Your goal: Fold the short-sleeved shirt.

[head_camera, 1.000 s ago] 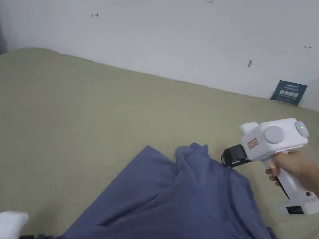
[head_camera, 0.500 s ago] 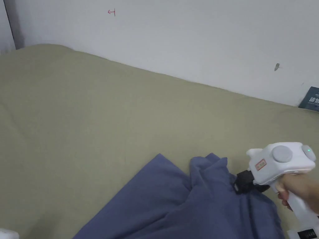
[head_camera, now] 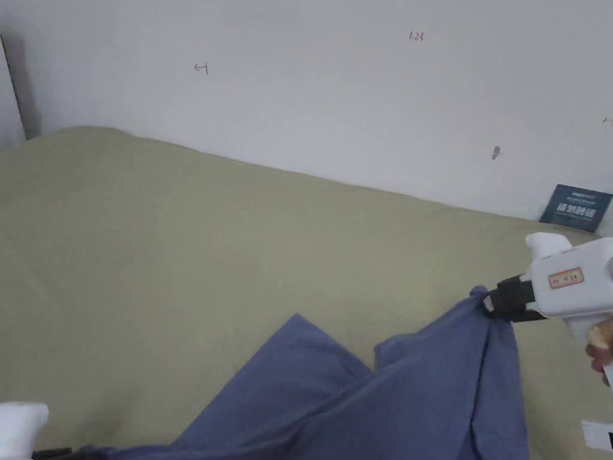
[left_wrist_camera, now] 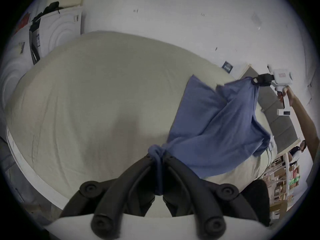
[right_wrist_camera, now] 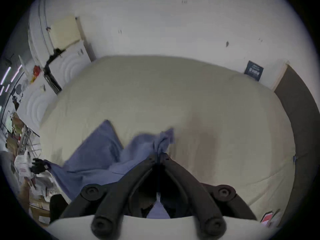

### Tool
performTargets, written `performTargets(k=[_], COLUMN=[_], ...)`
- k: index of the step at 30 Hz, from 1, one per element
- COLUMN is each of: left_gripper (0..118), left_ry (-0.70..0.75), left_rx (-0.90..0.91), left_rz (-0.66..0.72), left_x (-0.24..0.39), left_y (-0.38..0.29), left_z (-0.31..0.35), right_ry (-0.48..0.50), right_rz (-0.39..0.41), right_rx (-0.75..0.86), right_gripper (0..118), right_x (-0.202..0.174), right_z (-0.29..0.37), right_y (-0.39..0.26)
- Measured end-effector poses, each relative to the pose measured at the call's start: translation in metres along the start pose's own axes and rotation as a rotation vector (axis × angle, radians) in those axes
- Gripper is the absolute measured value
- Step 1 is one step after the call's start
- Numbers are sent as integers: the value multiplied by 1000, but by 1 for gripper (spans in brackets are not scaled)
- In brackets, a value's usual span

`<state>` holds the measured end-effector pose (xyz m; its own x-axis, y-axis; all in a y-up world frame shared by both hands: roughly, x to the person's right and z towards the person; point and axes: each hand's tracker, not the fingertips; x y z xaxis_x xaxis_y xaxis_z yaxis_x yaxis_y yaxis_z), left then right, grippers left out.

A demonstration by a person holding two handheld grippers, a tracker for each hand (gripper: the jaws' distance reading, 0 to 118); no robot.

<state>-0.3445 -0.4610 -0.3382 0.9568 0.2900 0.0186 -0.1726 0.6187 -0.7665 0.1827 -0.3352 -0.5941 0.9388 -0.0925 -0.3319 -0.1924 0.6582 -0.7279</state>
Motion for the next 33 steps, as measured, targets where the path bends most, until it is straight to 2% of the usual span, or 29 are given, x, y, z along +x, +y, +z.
performTargets(k=[6,13,17,21,25,31,33], left_gripper=[8,8,8,8,8,8,8], left_ry=[2,23,46,106,137,208,224], left_rx=[152,315,374,423,482,577,595], left_rz=[-48,-122,-162,-204,-211,-235,-242], left_x=[21,48,59,71,80,92,93], left_y=[69,179,241,307,370,437,451], left_z=[32,65,73,75,77,81,79], right_ry=[-43,-142,-182,-239,-280,-345,-343], right_rz=[-38,-34,-44,-5,-25,47,42], right_rx=[220,400,448,543,613,719,760], right_gripper=[1,1,1,1,1,1,1], right_x=[4,14,21,22,23,11,10], right_z=[81,151,171,186,197,203,206], right_y=[27,71,101,136,172,217,230])
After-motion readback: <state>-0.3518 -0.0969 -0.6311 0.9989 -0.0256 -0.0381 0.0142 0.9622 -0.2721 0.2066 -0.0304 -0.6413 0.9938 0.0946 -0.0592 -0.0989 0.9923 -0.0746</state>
